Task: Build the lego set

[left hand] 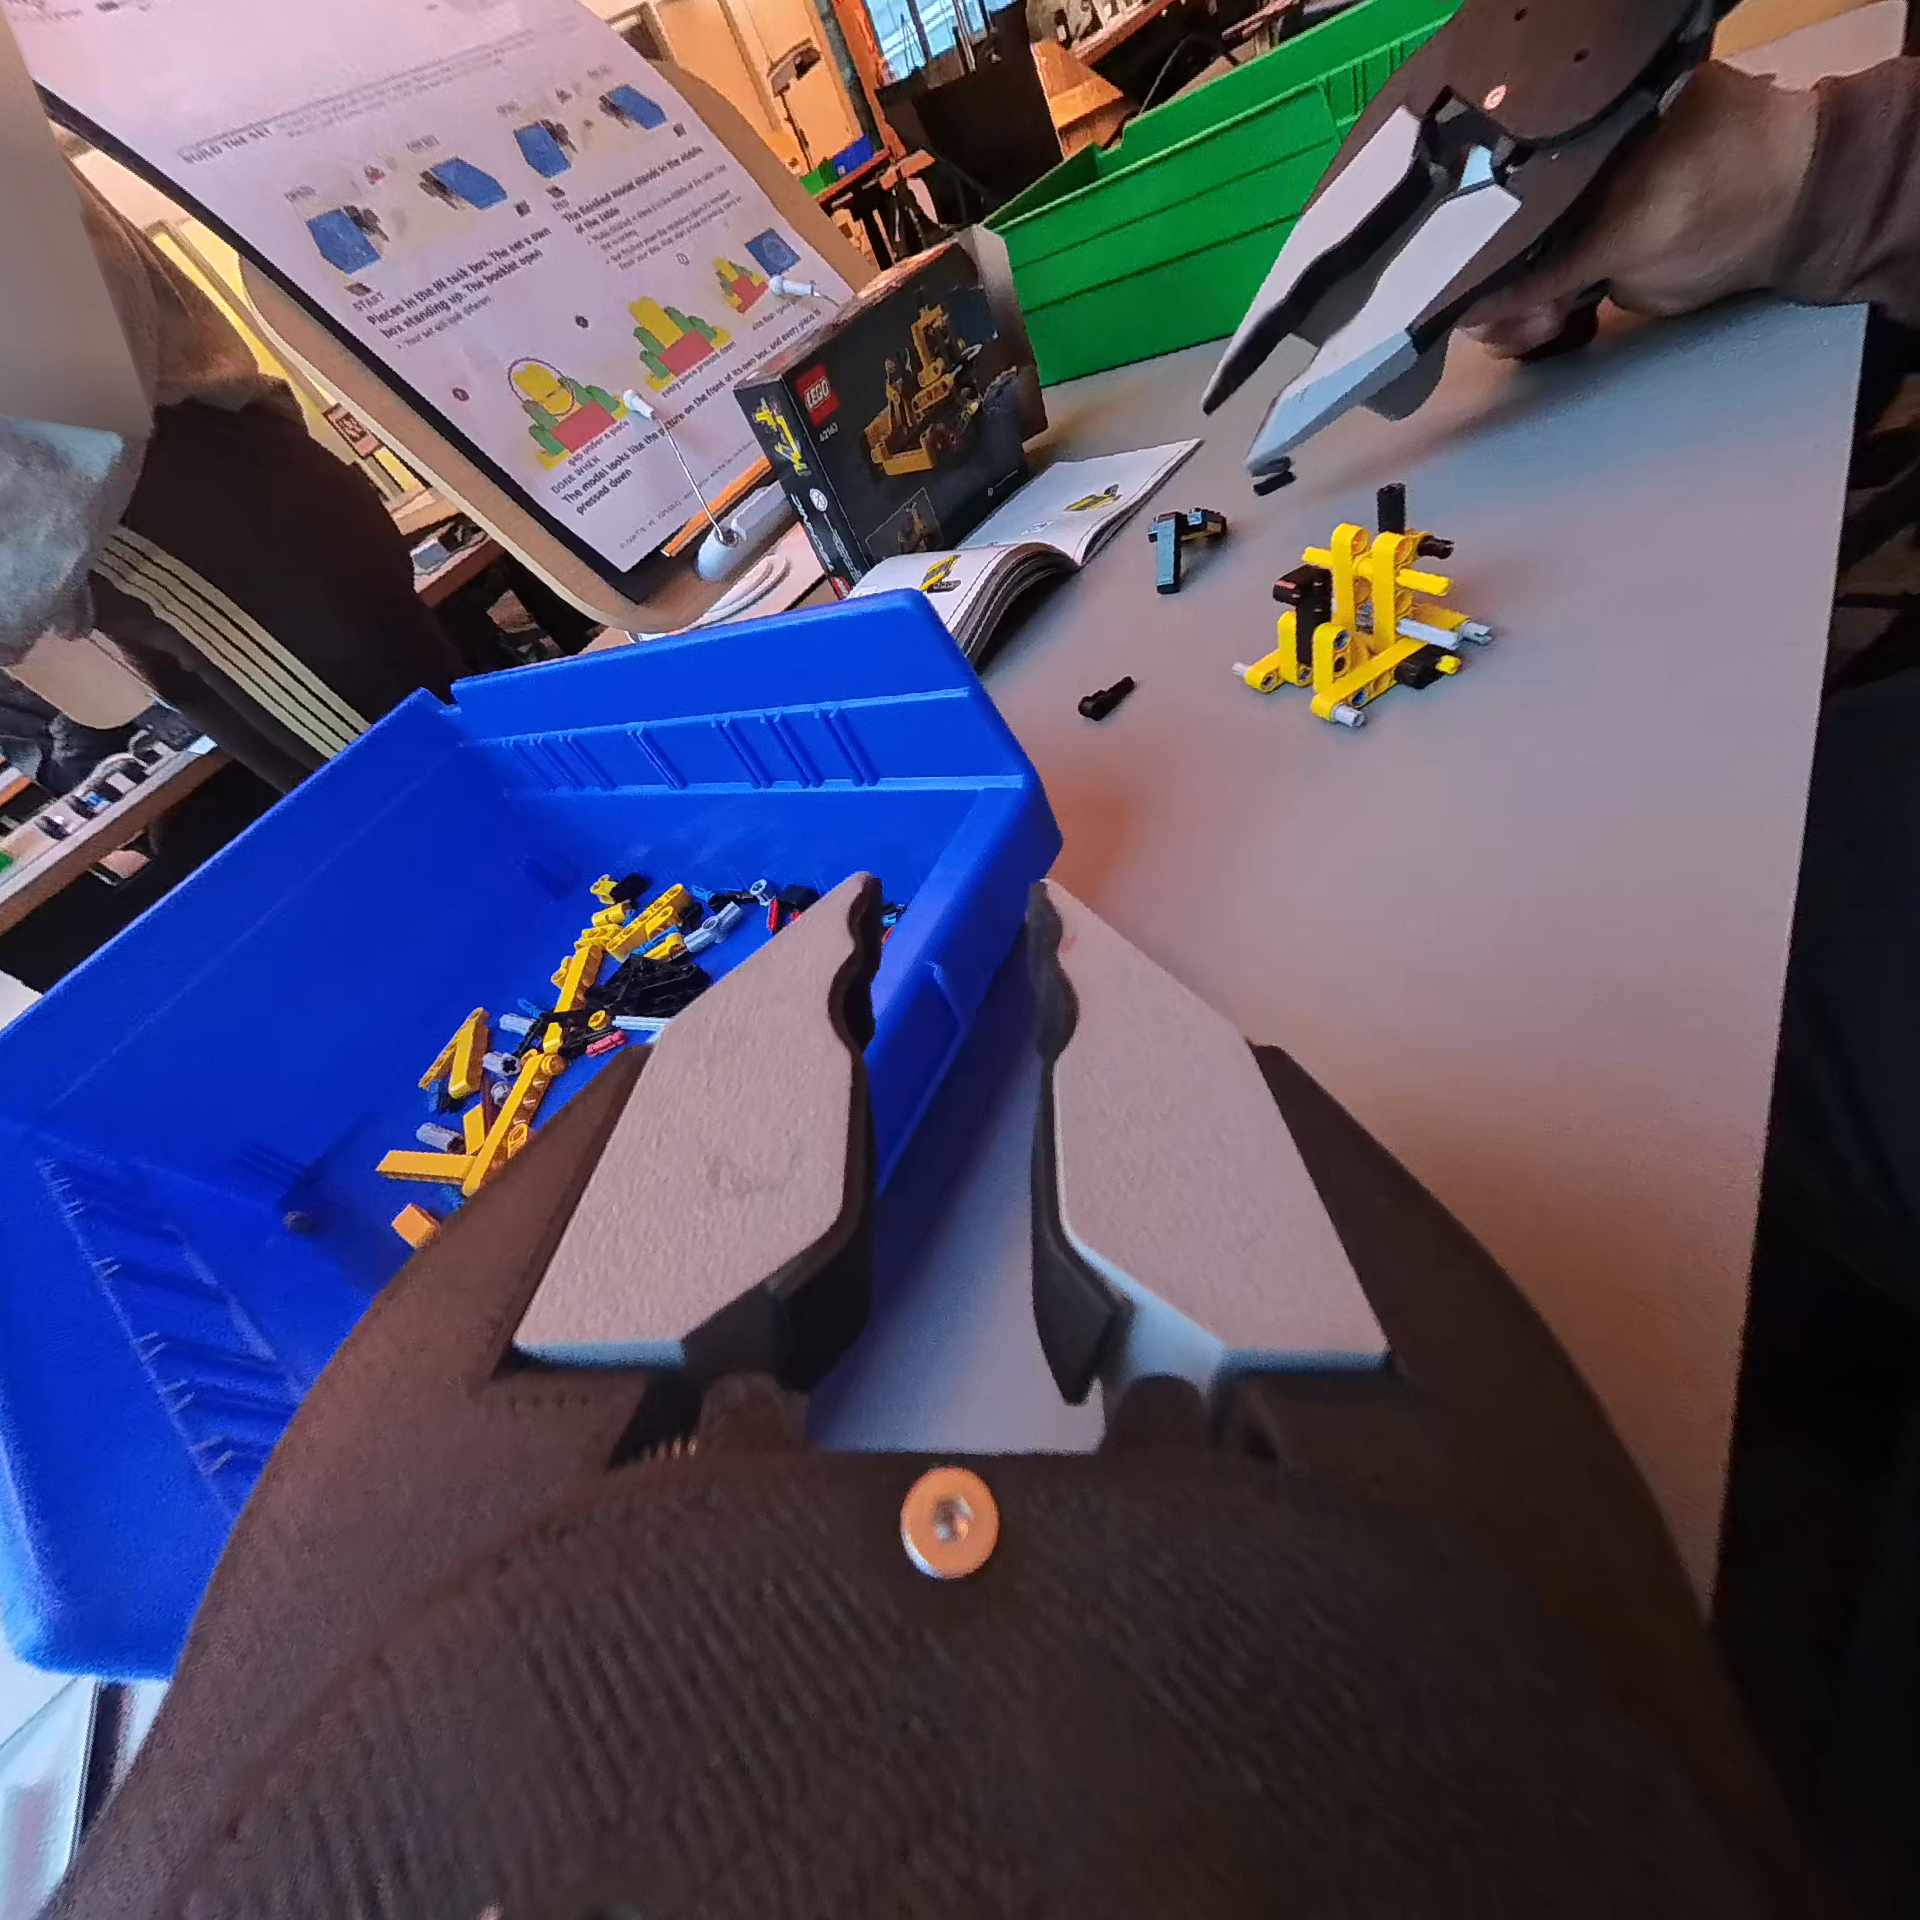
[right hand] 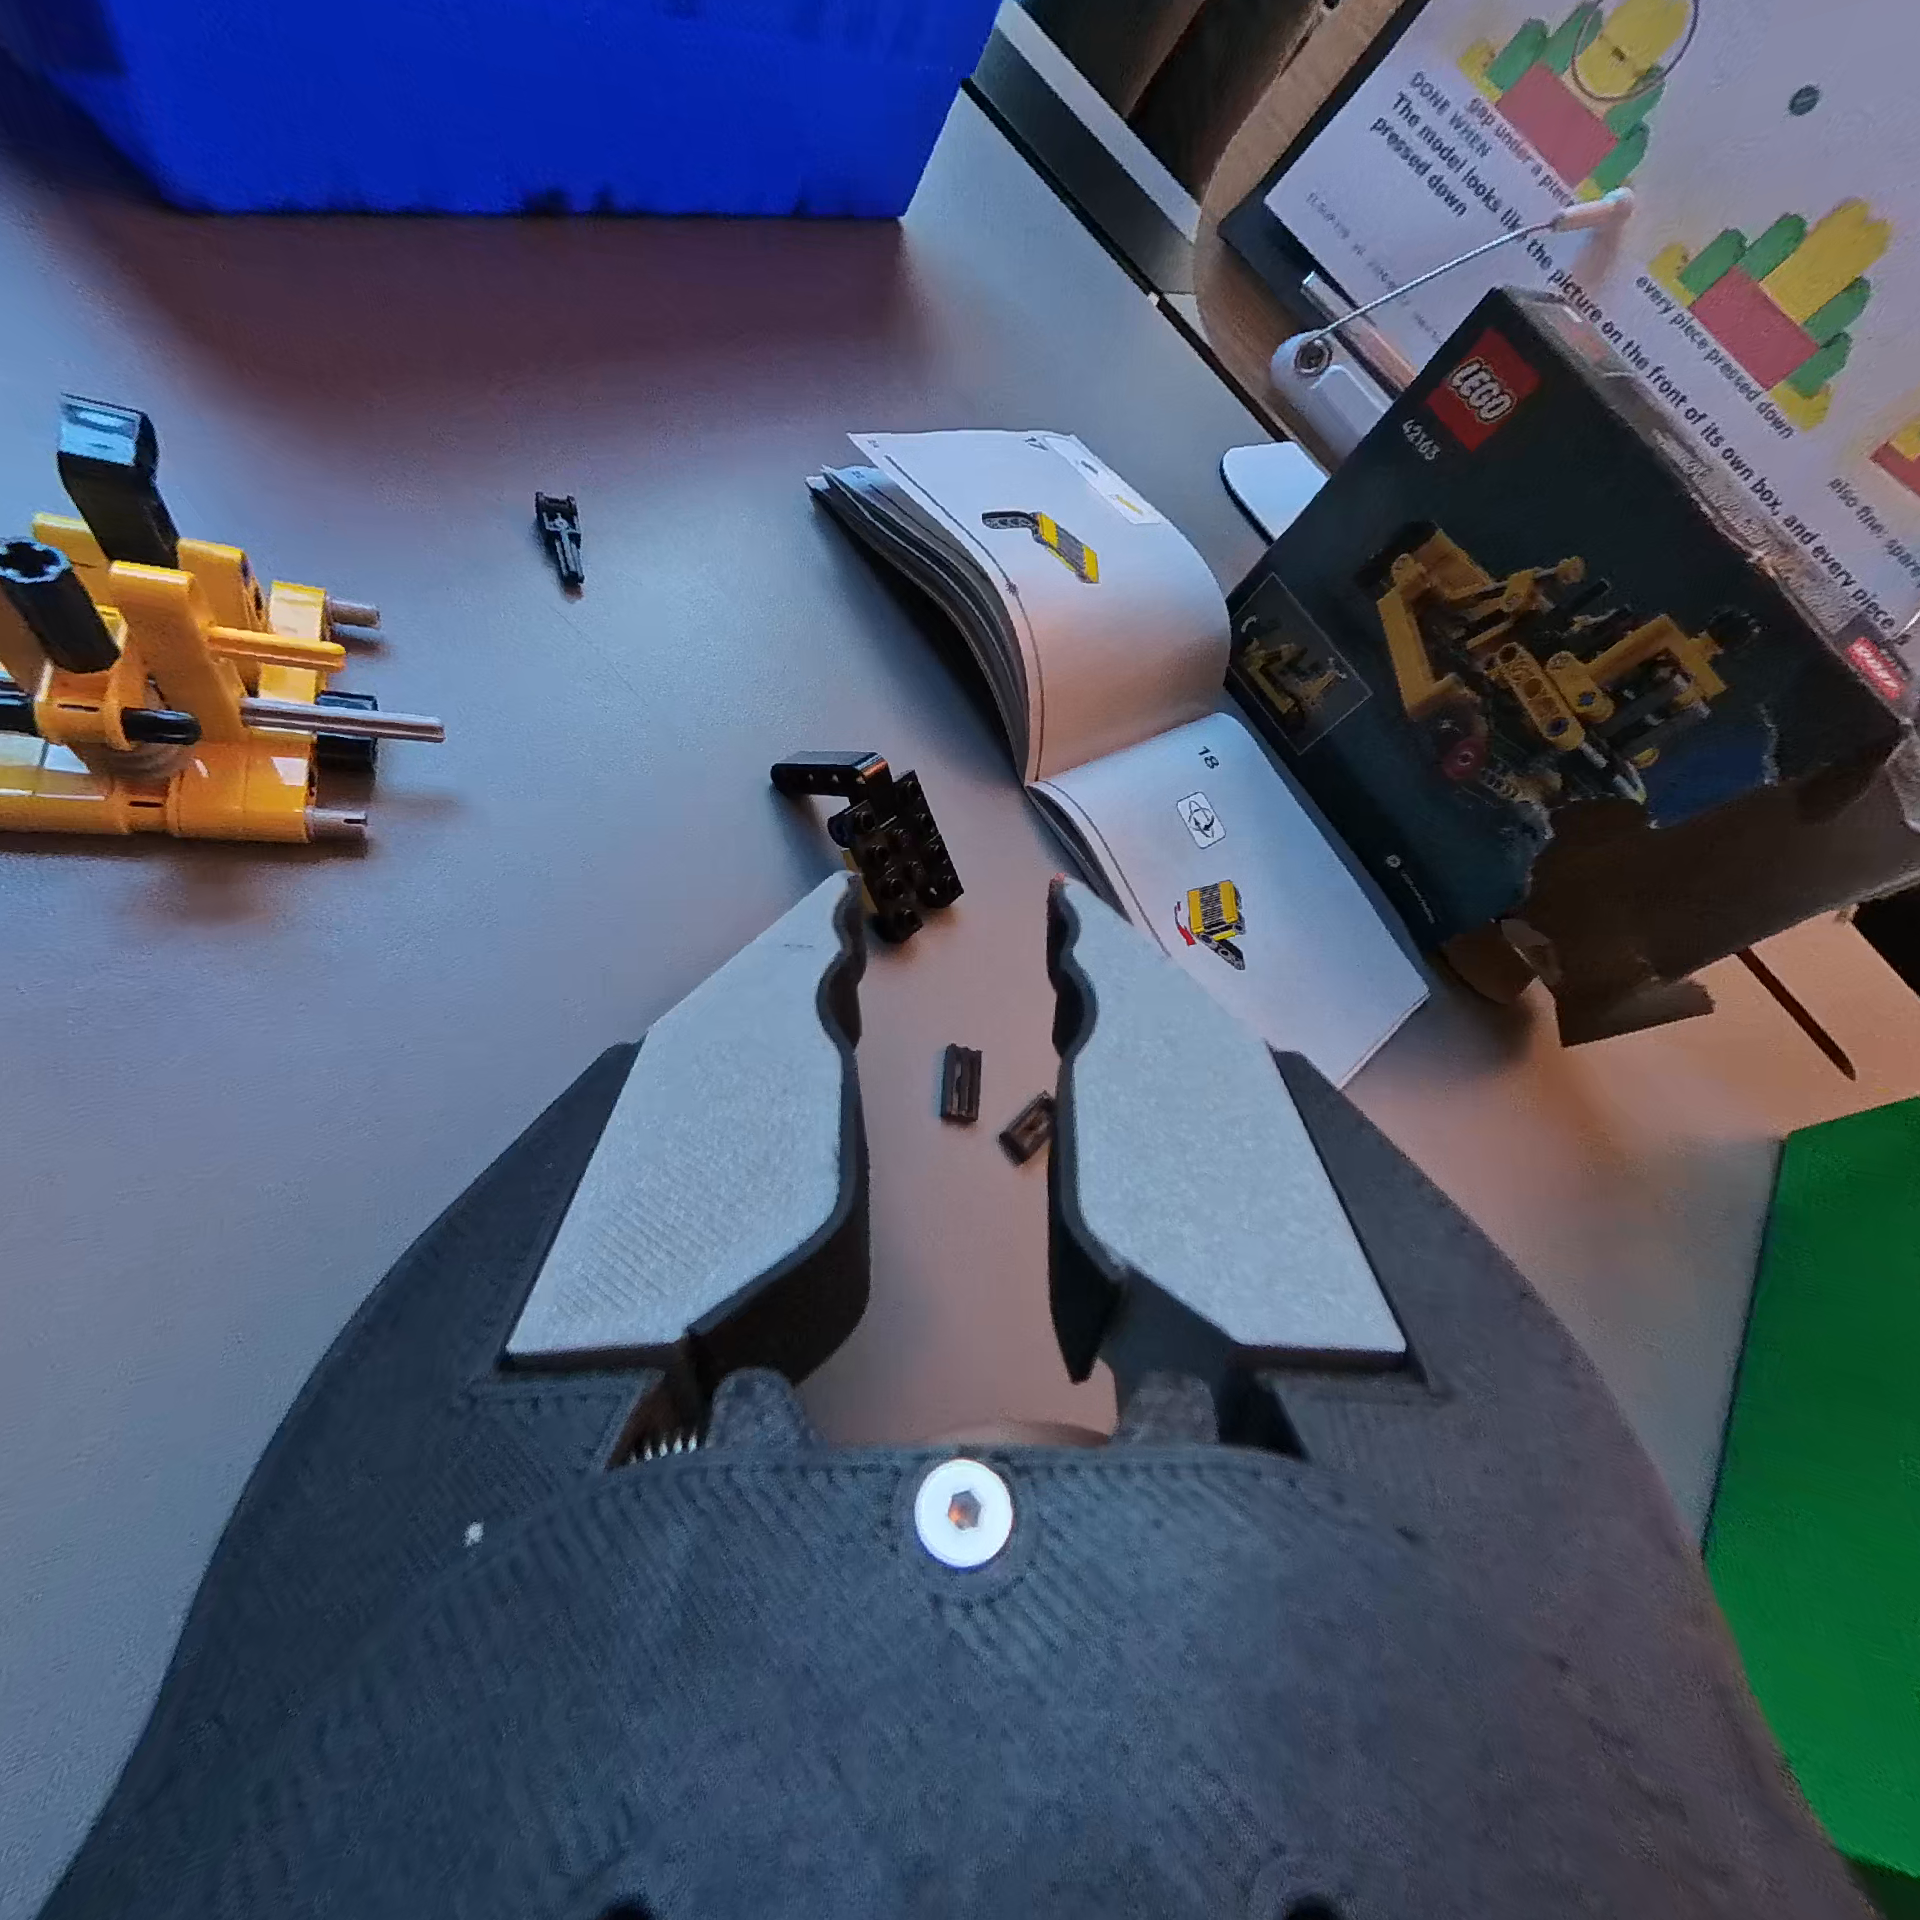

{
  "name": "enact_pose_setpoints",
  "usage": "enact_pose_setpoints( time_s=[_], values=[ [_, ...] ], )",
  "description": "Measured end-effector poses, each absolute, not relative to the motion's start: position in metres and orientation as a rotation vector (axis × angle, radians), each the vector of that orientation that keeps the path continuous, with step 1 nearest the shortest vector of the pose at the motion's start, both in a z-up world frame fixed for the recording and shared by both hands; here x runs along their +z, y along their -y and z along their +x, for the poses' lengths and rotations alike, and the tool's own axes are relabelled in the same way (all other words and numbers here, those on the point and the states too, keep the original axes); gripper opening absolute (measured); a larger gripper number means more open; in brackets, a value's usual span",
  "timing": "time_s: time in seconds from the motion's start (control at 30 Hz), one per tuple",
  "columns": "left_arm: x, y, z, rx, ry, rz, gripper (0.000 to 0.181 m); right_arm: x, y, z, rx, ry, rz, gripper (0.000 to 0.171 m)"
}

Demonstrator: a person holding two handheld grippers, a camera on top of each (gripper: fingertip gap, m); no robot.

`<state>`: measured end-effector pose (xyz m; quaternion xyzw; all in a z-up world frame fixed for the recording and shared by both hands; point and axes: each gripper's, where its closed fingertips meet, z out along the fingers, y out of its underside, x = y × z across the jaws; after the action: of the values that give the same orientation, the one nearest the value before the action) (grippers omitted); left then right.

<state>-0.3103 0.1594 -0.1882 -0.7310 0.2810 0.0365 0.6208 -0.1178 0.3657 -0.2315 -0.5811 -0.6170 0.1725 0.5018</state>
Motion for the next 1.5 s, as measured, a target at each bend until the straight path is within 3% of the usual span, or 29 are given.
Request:
enact_pose_setpoints(
  time_s=[0.73,0.83,1.1,1.2,1.33,1.43,1.5],
  values=[
    [-0.203,-0.164,-0.325,-0.019,-0.582,-1.836,0.032,-0.232,-0.367,-0.118,0.390,1.487,-1.397,0.028],
    [-0.216,-0.162,-0.330,-0.142,-0.584,-1.964,0.043,-0.231,-0.367,-0.118,0.392,1.487,-1.396,0.027],
    [-0.217,-0.161,-0.359,-0.154,-0.512,-2.092,0.017,-0.232,-0.367,-0.118,0.397,1.489,-1.399,0.027],
    [-0.219,-0.156,-0.368,-0.120,-0.522,-2.141,0.022,-0.232,-0.366,-0.118,0.399,1.490,-1.400,0.027],
    [-0.213,-0.152,-0.373,-0.061,-0.562,-2.104,0.048,-0.231,-0.366,-0.118,0.401,1.490,-1.396,0.026],
    [-0.218,-0.148,-0.375,-0.099,-0.573,-2.156,0.036,-0.232,-0.366,-0.118,0.401,1.491,-1.397,0.026],
    [-0.223,-0.145,-0.371,-0.143,-0.582,-2.192,0.042,-0.231,-0.366,-0.118,0.398,1.490,-1.394,0.026]
  ],
)
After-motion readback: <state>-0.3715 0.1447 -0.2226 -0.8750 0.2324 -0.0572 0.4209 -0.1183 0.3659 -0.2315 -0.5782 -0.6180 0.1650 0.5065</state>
